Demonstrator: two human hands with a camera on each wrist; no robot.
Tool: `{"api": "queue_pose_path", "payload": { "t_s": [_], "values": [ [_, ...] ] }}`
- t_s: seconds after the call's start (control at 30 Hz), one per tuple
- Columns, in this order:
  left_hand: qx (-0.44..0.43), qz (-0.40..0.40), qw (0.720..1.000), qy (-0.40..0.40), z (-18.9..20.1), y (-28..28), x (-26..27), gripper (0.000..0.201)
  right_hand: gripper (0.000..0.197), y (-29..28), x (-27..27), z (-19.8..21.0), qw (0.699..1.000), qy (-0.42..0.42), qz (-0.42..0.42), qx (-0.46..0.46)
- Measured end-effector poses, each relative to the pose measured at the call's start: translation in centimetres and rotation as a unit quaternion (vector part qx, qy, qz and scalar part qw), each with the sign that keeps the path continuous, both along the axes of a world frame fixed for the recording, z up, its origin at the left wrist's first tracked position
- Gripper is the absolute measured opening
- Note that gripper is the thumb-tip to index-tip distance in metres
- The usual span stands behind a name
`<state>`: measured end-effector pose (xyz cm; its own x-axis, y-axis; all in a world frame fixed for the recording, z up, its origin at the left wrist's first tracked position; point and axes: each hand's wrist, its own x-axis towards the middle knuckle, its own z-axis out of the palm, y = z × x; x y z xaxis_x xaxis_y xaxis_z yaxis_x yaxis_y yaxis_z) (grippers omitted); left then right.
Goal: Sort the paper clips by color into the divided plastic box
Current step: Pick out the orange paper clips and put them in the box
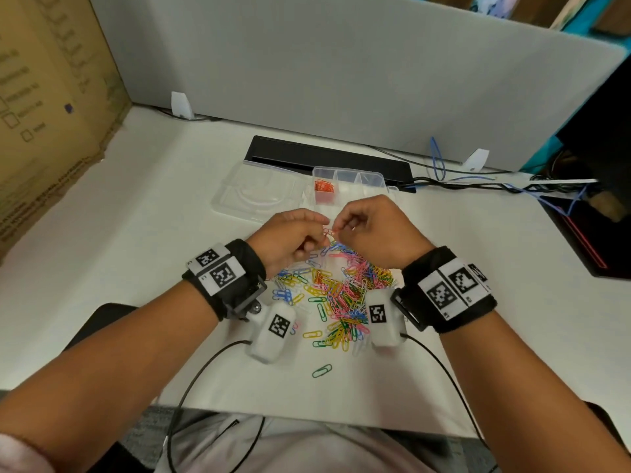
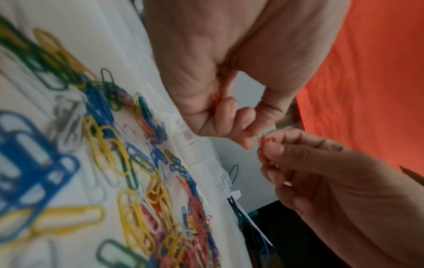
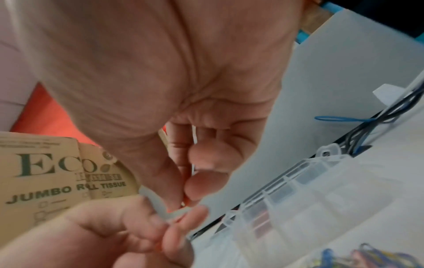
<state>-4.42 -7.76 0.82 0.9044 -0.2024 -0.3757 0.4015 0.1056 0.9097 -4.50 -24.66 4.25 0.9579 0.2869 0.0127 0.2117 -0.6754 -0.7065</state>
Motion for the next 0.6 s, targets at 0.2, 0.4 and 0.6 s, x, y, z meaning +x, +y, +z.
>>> {"api": "queue_pose_path", "payload": {
  "t_s": [0.2, 0.4, 0.6],
  "values": [
    [-0.153, -0.017, 0.977, 0.147, -0.8, -0.6, -0.6, 0.02, 0.014, 2.3, -0.4, 0.1, 0.998, 0.014, 0.031, 0.053],
    [0.068, -0.021, 0.993, 0.092, -1.3, 0.2, 0.3, 0.031, 0.014, 1.3, 0.4, -2.5, 0.998, 0.048, -0.01, -0.048],
    [0.398, -0.19, 0.895, -0.073, -0.8, 0.9, 0.6, 0.025, 0.013, 0.6, 0.8, -3.9, 0.971, 0.127, 0.042, -0.196]
  ]
}}
